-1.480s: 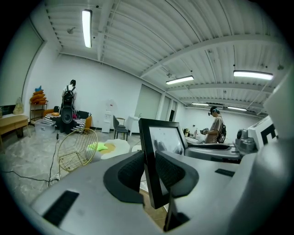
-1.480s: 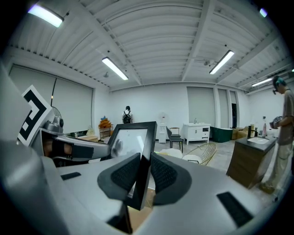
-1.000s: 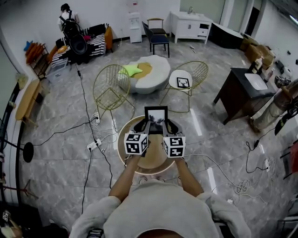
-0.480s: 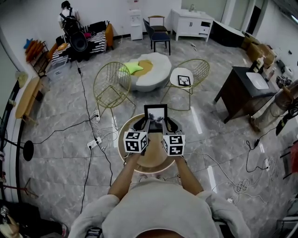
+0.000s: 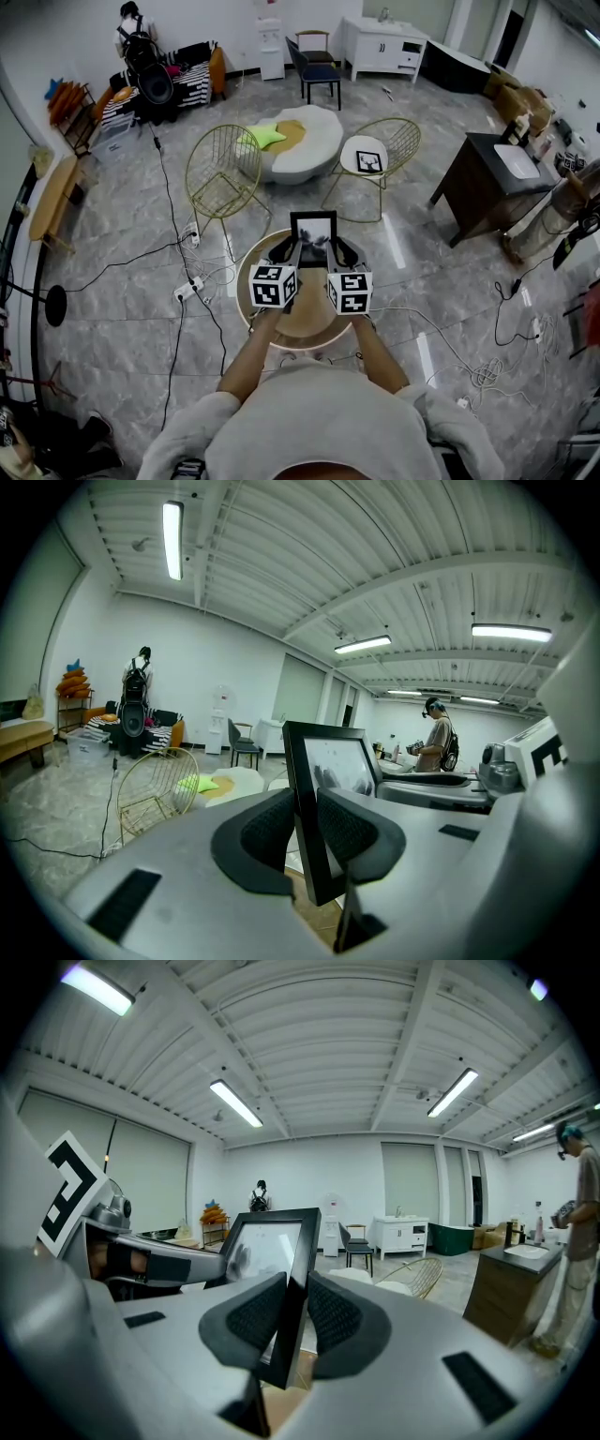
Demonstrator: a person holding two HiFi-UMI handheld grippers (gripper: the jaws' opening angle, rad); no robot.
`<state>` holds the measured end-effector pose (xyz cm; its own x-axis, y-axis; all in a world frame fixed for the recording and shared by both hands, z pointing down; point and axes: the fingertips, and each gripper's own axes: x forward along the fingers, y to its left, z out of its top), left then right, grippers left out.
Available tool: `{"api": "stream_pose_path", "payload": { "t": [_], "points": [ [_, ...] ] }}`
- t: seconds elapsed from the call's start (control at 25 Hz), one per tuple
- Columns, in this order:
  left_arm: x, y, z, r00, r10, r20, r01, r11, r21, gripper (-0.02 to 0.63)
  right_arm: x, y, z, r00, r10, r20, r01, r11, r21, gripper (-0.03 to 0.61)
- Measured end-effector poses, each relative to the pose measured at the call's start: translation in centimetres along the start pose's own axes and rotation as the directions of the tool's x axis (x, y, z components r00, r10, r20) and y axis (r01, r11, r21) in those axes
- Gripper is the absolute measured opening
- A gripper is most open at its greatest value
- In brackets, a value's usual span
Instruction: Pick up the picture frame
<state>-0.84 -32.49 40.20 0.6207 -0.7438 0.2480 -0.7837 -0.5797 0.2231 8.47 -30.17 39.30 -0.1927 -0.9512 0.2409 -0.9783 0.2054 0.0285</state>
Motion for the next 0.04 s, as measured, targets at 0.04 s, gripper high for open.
{"api": "stream_pose_path", "payload": {
  "t": [0.04],
  "points": [
    [0.02,0.03,0.03,1.000,-0.001,0.000,0.001,1.000,0.000,0.075,0.03,0.01,0.07,1.000,-0.001,0.002,0.001,1.000,-0.001,0.074]
  ]
}}
